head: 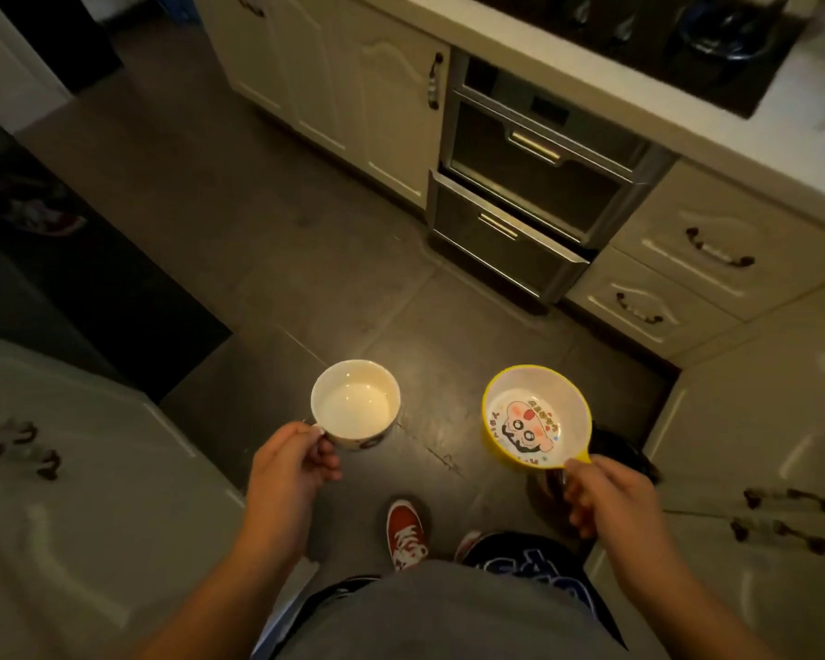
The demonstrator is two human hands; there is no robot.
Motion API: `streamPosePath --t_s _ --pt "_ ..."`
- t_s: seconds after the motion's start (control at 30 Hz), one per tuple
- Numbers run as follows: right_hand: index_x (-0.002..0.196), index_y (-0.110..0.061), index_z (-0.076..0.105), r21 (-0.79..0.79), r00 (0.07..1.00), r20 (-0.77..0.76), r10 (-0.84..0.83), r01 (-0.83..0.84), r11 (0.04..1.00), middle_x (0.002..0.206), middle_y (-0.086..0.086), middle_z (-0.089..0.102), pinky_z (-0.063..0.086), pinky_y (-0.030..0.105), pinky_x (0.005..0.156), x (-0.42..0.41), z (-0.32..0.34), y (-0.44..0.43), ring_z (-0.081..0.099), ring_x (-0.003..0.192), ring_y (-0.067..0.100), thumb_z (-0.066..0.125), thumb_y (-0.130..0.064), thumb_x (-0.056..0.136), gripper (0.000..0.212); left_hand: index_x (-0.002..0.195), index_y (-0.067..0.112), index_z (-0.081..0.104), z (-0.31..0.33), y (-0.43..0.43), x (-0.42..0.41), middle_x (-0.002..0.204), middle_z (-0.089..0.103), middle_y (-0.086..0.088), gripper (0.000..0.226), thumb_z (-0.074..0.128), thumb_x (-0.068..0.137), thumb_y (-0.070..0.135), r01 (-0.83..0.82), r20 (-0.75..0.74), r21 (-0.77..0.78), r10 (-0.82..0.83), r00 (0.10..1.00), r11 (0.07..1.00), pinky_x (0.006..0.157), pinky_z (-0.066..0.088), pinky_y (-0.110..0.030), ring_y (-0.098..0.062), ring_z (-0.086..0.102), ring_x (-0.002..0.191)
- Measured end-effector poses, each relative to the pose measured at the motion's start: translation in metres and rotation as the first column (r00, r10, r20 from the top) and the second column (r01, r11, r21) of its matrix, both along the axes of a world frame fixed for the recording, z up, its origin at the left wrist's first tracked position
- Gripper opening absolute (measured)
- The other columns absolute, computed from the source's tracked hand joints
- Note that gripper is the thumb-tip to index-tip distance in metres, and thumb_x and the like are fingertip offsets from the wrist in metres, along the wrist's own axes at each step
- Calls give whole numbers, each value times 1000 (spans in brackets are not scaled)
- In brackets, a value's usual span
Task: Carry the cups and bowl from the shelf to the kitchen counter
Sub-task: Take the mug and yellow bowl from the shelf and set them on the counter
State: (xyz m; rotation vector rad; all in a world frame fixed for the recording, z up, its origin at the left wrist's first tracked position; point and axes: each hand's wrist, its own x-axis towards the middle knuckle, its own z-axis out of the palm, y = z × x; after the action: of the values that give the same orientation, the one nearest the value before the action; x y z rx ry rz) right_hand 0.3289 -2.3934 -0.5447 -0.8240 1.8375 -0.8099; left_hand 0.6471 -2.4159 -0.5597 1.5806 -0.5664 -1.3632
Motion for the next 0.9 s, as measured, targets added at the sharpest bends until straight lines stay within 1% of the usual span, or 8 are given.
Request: streamPosePath --t_s 0.13,0.27,0.37,0.43,0.53,0.63,0.8,0.9 --pt "51 -10 59 27 1000 14 -19 19 999 42 0 52 38 24 38 -16 -4 -52 47 37 12 60 -18 89 39 54 26 64 5 -68 -14 58 61 2 30 53 82 28 23 5 -12 -23 1000 1000 57 48 -34 -12 59 56" --pt "59 -1 59 51 1000 29 4 -6 999 43 2 52 37 26 42 -31 -11 -119 48 39 12 61 -20 89 36 57 23 67 6 -143 -25 59 62 -1 29 54 82 27 21 33 13 -22 999 1000 55 52 -30 -14 60 56" --pt "56 -3 55 44 997 30 76 -77 996 41 0 48 35 26 40 -39 -17 -183 44 37 11 59 -17 90 37 51 21 62 7 -201 -32 56 59 -4 30 55 80 21 -30 -11 9 30 999 999 53 48 -32 -18 56 53" --pt "56 -5 56 61 994 57 96 -100 993 43 3 47 34 28 44 -43 -18 -229 43 39 14 60 -17 90 36 51 22 61 9 -233 -33 57 58 -4 29 55 79 22 -47 16 8 47 999 999 50 48 -29 -17 55 53" --pt "57 -5 57 71 980 96 173 -180 981 47 5 44 32 28 44 -37 -15 -300 43 45 18 60 -18 89 34 55 21 62 12 -268 -28 58 58 -4 35 52 88 17 -93 20 -8 93 996 996 49 48 -25 -16 55 54" --pt "64 6 55 37 958 97 271 -275 961 44 0 49 35 25 39 -19 -10 -370 47 40 12 59 -17 89 34 54 21 63 16 -294 -20 57 58 -3 46 47 95 7 -177 26 -6 177 984 984 48 46 -26 -15 54 53" --pt "62 1 57 -33 882 105 459 -458 888 50 5 53 38 27 42 41 -1 -472 51 44 18 58 -19 88 33 62 13 60 23 -323 9 59 59 -3 38 47 97 9 -321 82 8 319 944 947 48 50 -22 -12 57 52" --pt "64 2 57 -61 836 110 538 -535 843 51 4 53 39 25 40 89 -3 -524 52 44 15 58 -21 88 33 61 18 61 18 -344 38 61 59 -4 40 47 99 13 -378 112 42 371 922 925 55 49 -28 -15 56 57"
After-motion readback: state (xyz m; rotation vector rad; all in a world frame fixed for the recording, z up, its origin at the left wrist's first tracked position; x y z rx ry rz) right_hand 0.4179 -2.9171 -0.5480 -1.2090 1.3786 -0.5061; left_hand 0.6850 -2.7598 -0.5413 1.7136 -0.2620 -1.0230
